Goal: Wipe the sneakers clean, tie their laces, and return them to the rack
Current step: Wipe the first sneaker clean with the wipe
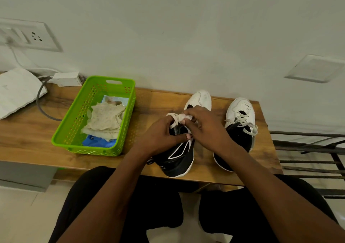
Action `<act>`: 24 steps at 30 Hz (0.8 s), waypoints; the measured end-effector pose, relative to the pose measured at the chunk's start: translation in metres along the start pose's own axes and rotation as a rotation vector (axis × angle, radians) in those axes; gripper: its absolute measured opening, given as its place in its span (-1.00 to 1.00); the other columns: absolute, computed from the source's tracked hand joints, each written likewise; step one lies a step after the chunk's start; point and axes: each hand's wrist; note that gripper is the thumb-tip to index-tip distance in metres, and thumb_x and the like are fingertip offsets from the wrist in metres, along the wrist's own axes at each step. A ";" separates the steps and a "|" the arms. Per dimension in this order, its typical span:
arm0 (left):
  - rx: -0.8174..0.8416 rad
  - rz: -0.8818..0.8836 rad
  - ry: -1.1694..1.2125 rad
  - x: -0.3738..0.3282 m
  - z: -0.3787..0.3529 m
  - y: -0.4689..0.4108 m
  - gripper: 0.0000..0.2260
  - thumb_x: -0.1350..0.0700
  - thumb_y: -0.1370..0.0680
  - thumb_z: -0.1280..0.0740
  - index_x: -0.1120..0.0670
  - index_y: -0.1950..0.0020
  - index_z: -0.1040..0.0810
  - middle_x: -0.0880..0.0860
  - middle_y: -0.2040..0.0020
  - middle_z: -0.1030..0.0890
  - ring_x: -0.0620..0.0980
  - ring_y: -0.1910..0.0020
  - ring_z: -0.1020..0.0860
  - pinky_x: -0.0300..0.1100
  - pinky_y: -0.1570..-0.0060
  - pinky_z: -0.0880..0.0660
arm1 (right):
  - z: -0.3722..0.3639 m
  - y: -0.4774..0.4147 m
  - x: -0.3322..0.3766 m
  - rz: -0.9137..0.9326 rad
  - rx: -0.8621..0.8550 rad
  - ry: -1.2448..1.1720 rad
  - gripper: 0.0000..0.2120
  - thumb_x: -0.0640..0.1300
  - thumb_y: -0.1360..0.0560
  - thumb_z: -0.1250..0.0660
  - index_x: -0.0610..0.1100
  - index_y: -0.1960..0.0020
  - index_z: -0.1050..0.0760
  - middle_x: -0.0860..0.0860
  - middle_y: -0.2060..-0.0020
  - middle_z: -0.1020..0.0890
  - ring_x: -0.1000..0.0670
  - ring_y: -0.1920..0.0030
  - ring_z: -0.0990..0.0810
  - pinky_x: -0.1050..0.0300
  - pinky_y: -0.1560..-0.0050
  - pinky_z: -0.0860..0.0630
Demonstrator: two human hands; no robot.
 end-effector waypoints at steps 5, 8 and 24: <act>-0.096 -0.031 -0.143 -0.012 -0.013 0.009 -0.75 0.00 -0.48 -0.50 0.00 -0.03 -0.49 -0.22 0.24 -0.48 -0.27 0.25 -0.46 -0.53 0.27 -0.33 | 0.009 -0.015 -0.026 0.010 0.036 0.261 -0.77 -0.12 -0.58 -0.29 -0.17 -0.19 -0.56 -0.10 -0.02 -0.57 -0.11 -0.09 -0.44 0.05 0.07 -0.38; -0.124 -0.091 -0.160 -0.019 -0.030 0.012 -0.73 0.03 -0.49 -0.48 0.05 -0.12 -0.52 -0.19 0.26 -0.49 -0.19 0.28 -0.44 -0.50 0.30 -0.32 | 0.011 -0.024 -0.041 -0.023 0.002 0.489 -0.79 -0.18 -0.53 -0.33 -0.18 -0.15 -0.58 -0.13 0.01 -0.59 -0.18 -0.07 -0.42 -0.03 0.08 -0.43; -0.205 0.032 -0.032 -0.023 -0.040 0.020 -0.74 0.03 -0.48 -0.47 -0.03 -0.12 -0.50 -0.13 0.11 -0.60 -0.07 0.10 -0.58 -0.13 0.11 -0.51 | 0.016 0.015 -0.015 -0.070 0.010 0.072 -0.77 -0.15 -0.58 -0.30 -0.18 -0.20 -0.55 -0.05 -0.01 -0.60 -0.03 -0.02 -0.48 0.01 -0.01 -0.46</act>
Point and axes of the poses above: each hand's wrist, its own y-axis away from the middle knuckle, its own z-axis out of the back of the hand, x = y × z
